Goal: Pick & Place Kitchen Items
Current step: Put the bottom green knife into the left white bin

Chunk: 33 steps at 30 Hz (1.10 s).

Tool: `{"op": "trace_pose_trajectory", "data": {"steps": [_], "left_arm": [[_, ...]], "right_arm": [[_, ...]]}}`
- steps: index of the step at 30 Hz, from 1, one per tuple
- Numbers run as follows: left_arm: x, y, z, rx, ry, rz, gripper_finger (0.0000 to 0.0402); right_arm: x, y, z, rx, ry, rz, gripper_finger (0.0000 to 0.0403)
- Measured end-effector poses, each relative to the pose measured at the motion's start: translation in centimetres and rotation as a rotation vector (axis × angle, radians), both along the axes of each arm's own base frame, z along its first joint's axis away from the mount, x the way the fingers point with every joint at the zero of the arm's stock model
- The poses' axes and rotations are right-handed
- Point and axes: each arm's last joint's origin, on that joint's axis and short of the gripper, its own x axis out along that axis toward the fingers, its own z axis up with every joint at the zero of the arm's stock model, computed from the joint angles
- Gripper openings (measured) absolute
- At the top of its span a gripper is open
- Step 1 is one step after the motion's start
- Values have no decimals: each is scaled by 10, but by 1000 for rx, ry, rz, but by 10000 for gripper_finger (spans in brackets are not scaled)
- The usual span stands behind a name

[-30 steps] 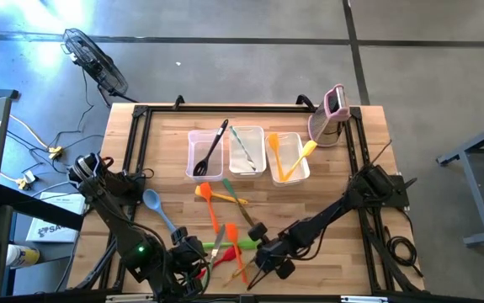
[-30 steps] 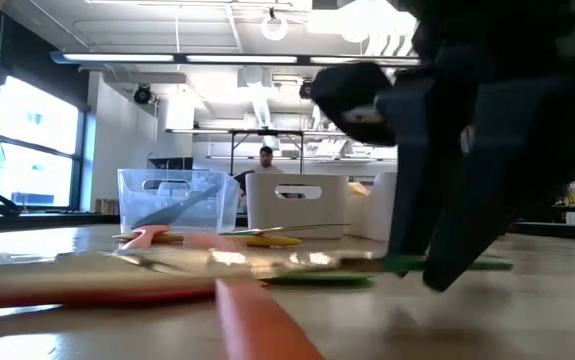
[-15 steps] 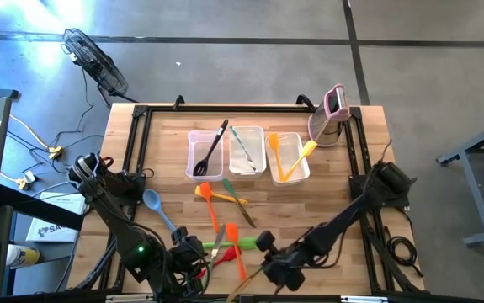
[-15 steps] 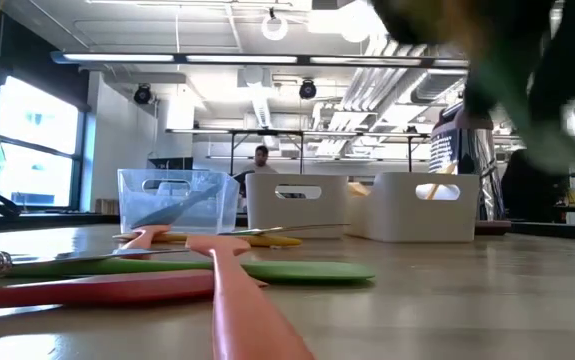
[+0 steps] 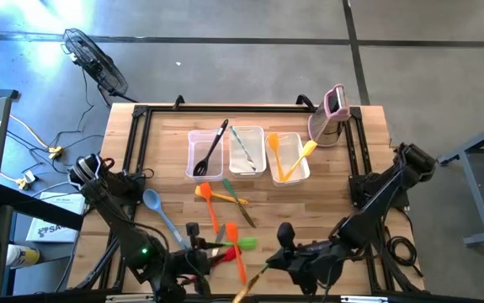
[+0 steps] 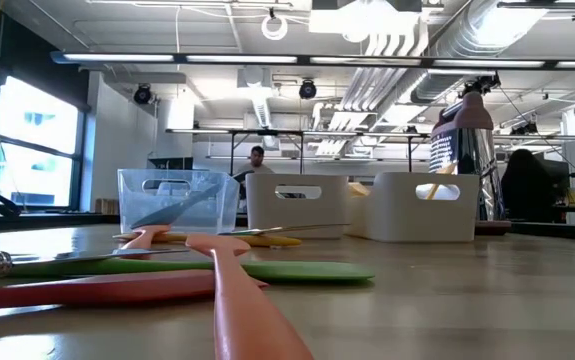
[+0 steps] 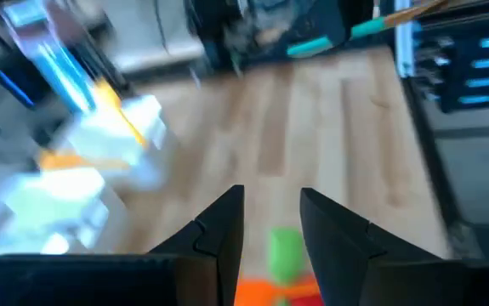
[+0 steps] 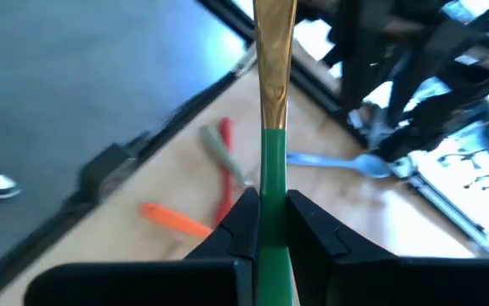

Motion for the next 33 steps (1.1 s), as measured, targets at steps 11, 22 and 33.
{"op": "trace_pose_trajectory", "data": {"steps": [11, 22, 33], "left_arm": [[41, 23, -16, 170, -95, -68, 113], [53, 23, 2, 358, -172, -269, 113], [59, 25, 13, 363, -267, -387, 113]], "right_arm": [[14, -13, 15, -15, -121, -14, 26], [8, -17, 29, -33, -167, 12, 26], [11, -21, 29, -52, -168, 8, 26]]}}
